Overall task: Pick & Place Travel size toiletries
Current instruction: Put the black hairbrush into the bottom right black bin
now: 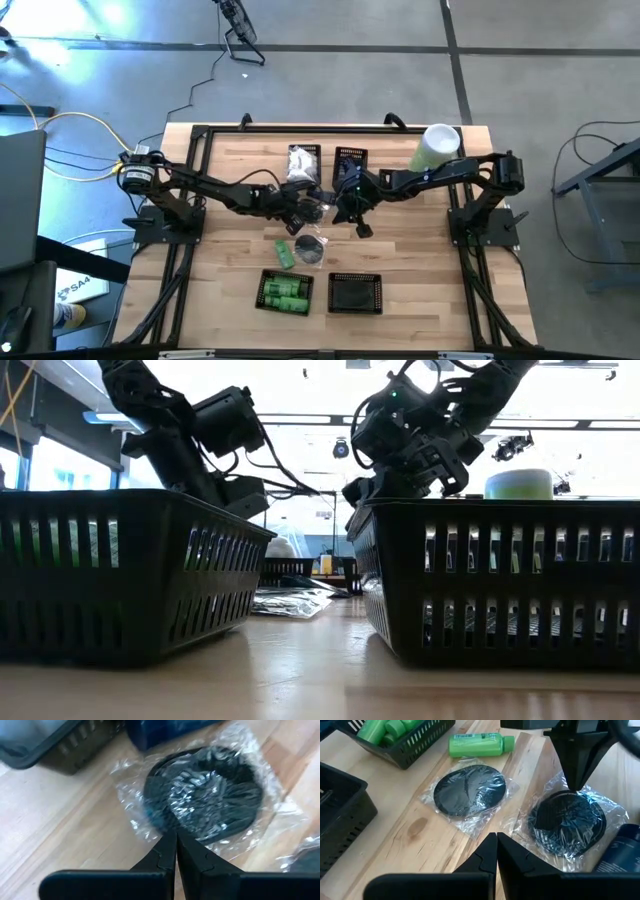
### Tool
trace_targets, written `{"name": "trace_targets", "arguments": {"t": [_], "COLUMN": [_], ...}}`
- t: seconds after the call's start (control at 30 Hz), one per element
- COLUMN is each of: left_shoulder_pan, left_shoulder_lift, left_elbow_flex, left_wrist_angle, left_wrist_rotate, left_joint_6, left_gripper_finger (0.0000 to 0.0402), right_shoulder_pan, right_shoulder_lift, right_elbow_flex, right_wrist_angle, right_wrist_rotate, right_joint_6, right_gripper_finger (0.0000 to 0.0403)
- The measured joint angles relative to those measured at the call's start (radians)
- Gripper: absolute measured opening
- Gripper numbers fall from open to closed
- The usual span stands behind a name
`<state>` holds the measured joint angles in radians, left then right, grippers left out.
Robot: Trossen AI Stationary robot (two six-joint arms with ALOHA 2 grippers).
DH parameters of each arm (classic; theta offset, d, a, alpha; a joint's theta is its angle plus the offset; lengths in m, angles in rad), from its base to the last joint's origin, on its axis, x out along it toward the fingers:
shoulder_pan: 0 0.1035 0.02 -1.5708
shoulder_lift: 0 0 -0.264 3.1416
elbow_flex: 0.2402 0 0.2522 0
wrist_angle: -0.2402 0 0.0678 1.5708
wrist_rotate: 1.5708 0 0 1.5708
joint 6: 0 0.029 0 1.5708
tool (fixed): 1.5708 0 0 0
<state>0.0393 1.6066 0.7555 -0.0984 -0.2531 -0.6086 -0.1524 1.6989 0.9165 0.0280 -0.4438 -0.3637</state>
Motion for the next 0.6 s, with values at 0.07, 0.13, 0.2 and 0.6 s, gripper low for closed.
{"name": "trace_targets", "arguments": {"t": [0.07, 0.13, 0.2, 0.6], "left_shoulder_pan": [0.000, 0.001, 0.001, 0.000], "left_shoulder_lift": [0.000, 0.000, 0.006, 0.104], "left_elbow_flex": [0.000, 0.000, 0.000, 0.004], "left_wrist_angle": [-0.012, -0.013, -0.010, 0.123], "left_wrist_rotate": [-0.012, -0.012, -0.012, 0.022], "left_joint_6": [0.000, 0.001, 0.002, 0.006], "left_gripper_finger": [0.0010, 0.0010, 0.0010, 0.0002], "right_shoulder_pan": [0.000, 0.000, 0.000, 0.059], "right_shoulder_lift": [0.000, 0.000, 0.000, 0.007], "right_elbow_flex": [0.000, 0.000, 0.000, 0.000], "right_wrist_angle": [0.005, 0.006, 0.006, -0.008], "right_wrist_rotate": [0.000, 0.000, 0.014, 0.216], "right_joint_6": [-0.003, -0.017, -0.032, -0.109], "right_gripper_finger": [0.0003, 0.0003, 0.0003, 0.0003]}}
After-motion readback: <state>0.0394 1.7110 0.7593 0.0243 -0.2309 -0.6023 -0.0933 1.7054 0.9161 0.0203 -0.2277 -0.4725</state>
